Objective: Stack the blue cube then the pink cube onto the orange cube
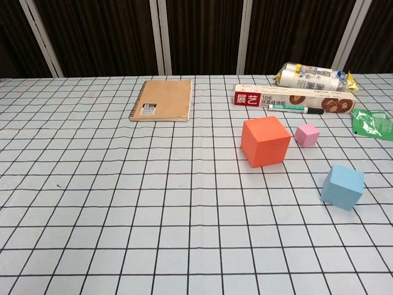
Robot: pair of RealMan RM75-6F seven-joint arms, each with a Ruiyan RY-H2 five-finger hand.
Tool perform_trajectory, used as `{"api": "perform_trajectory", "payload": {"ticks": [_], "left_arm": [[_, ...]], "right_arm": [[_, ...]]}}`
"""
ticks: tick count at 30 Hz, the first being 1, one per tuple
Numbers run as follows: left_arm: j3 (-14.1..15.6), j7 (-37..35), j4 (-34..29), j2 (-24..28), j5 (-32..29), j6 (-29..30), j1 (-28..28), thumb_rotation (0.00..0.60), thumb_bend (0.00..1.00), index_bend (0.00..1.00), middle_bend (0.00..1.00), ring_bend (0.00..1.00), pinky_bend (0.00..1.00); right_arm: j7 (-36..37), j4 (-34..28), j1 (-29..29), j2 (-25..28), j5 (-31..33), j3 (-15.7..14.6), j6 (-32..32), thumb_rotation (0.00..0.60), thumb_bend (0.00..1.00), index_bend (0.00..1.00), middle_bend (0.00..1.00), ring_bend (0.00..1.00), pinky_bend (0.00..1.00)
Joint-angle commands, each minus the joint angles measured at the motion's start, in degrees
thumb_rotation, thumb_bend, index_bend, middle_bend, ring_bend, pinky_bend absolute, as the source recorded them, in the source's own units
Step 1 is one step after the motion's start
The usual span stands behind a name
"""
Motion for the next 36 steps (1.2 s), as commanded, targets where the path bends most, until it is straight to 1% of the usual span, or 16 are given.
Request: {"api": "perform_trajectory", "payload": {"ticks": [1,10,15,21,25,33,36], "left_arm": [[0.03,0.05,-0.08,0.01,0.08,0.07,0.02,0.6,0.11,0.05,0.0,0.0,0.0],[0.21,0.44,-0.25,-0.11,0.55,0.85,0.41,0.6,0.11,0.05,0.0,0.0,0.0],[0.02,0.72,-0.2,-0.25,0.36,0.58,0.21,0.6,0.11,0.05,0.0,0.0,0.0],[0.19,0.77,-0.55,-0.16,0.32,-0.04,0.04,0.6,0.11,0.05,0.0,0.0,0.0],[0.35,0.8,-0.47,-0.32,1.09,0.9,0.37,0.6,0.11,0.05,0.0,0.0,0.0],[0.19,1.2,-0.59,-0.35,0.35,-0.34,-0.12,0.6,0.11,0.05,0.0,0.0,0.0],[0.22,1.15,-0.56,-0.3,0.2,-0.6,-0.18,0.6,0.11,0.05,0.0,0.0,0.0]], "right_arm": [[-0.07,-0.02,0.0,0.01,-0.07,-0.06,-0.06,0.6,0.17,0.0,0.05,0.0,0.01],[0.26,-0.01,-0.04,0.11,-0.06,-0.09,-0.09,0.6,0.17,0.0,0.05,0.0,0.01],[0.43,0.0,-0.01,0.14,-0.1,0.04,0.02,0.6,0.17,0.0,0.05,0.0,0.01],[0.41,-0.18,0.03,0.23,-0.21,-0.49,-0.75,0.6,0.17,0.01,0.05,0.0,0.01],[1.68,-0.42,0.22,0.48,-0.6,-0.68,-1.17,0.6,0.17,0.01,0.05,0.0,0.01],[4.03,-1.9,0.44,0.77,-1.27,-1.22,-1.95,0.6,0.17,0.02,0.05,0.0,0.01],[7.2,-2.38,1.67,0.08,-2.8,-1.96,-4.09,0.6,0.17,0.02,0.04,0.0,0.0]]}}
